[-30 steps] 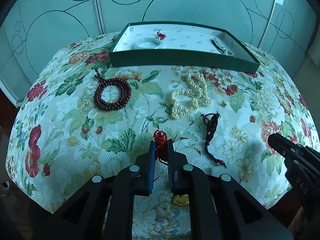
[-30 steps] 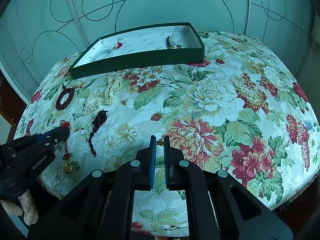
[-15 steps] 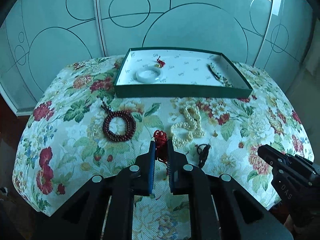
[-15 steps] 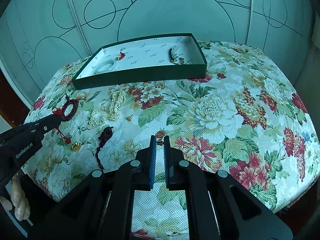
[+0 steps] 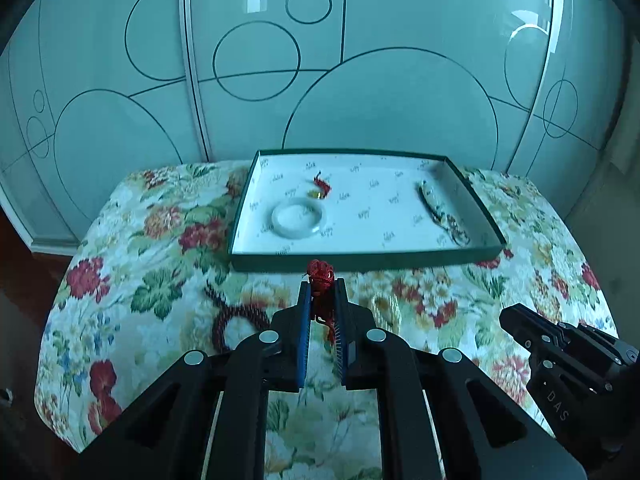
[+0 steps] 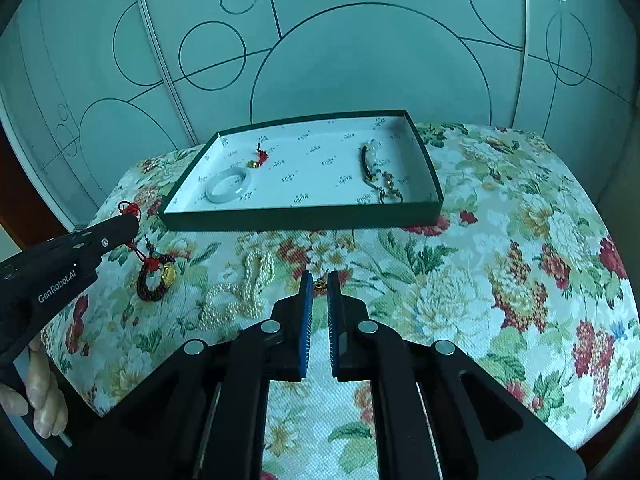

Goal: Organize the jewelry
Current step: 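Carry the gold charm and red tassel charm into the box and open both grippers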

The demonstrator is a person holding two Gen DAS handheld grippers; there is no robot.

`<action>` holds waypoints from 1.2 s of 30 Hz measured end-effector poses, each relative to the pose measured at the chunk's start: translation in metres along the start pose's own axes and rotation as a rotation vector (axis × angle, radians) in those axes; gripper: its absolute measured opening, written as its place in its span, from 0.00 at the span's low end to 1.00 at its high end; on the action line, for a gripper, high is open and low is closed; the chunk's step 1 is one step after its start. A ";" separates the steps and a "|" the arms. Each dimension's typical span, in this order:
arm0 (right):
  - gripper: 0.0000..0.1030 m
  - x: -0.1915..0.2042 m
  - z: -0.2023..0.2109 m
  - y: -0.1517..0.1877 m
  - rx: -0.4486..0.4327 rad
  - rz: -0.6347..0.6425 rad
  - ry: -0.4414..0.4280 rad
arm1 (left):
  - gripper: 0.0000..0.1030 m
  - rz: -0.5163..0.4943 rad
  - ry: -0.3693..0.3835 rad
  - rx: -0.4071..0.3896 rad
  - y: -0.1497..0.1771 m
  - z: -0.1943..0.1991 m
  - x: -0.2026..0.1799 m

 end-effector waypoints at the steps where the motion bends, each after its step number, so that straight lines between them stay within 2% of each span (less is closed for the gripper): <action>1: 0.07 -0.001 -0.001 -0.006 -0.010 0.001 -0.001 | 0.11 0.000 0.001 -0.005 -0.005 -0.001 -0.001; 9: 0.07 -0.011 -0.014 -0.058 -0.080 0.009 0.013 | 0.11 -0.025 0.001 -0.038 -0.049 -0.026 -0.008; 19: 0.07 -0.018 -0.069 -0.094 -0.057 0.000 0.024 | 0.11 -0.025 0.000 -0.041 -0.093 -0.079 -0.016; 26: 0.07 -0.022 -0.118 -0.104 0.011 -0.006 0.030 | 0.11 -0.044 0.011 0.006 -0.092 -0.124 -0.025; 36: 0.08 -0.026 -0.168 -0.087 0.117 -0.008 0.051 | 0.11 -0.071 -0.020 0.068 -0.081 -0.169 -0.031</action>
Point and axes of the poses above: each gripper's, at about its wrist camera, not at the fingertips, and z roughly against the way its jaws point, x to its left, y to its underside, the point moved 3 cm from there along -z, roughly the way its jaws point, and after that the axes turned 13 degrees about z, right-handed, at the moved point
